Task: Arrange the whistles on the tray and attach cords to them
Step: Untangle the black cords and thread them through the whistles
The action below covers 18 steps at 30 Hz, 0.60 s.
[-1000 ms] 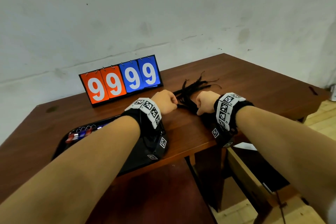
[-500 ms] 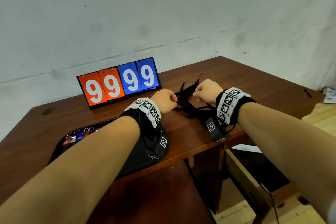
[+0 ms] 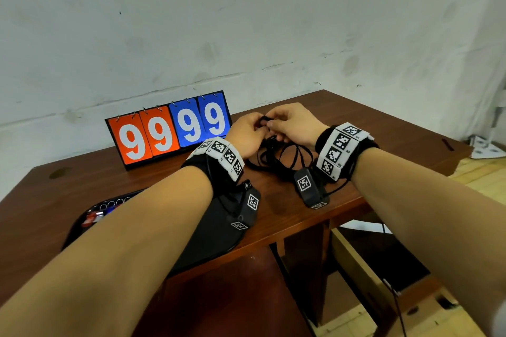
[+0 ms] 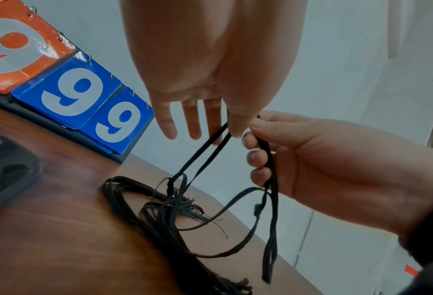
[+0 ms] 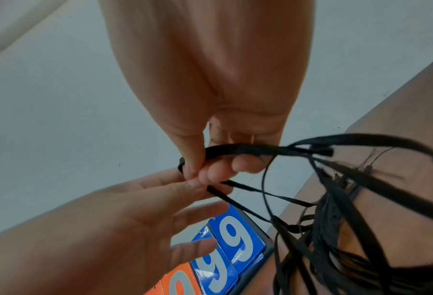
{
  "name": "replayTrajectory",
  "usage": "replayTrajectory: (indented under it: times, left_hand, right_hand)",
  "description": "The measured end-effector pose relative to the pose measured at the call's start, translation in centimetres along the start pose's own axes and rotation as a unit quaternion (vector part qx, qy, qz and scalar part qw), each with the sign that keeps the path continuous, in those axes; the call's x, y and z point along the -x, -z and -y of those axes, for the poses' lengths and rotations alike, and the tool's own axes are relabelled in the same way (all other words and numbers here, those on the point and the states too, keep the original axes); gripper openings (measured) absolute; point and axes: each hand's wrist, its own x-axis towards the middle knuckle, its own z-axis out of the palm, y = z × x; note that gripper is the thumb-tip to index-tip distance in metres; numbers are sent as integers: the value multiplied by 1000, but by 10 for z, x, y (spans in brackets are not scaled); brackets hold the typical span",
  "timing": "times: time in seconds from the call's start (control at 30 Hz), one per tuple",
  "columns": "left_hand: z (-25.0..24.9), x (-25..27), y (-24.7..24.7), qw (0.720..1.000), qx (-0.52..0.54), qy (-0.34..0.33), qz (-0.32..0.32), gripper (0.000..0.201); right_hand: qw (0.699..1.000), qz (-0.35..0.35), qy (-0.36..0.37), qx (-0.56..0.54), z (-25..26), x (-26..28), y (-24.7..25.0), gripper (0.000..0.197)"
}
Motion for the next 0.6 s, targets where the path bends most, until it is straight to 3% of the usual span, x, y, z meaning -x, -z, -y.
replayTrajectory:
  times: [0.17,0.6]
  left_hand:
    - [6,-8,0,997,-50,39,-54,4]
    - [30,-9,29,989,-9,77,-124,5]
  right_hand:
    - [999,-45,-11,9,-7,1,8,15]
    - [976,-155,-89,123,-34,-3,27,11]
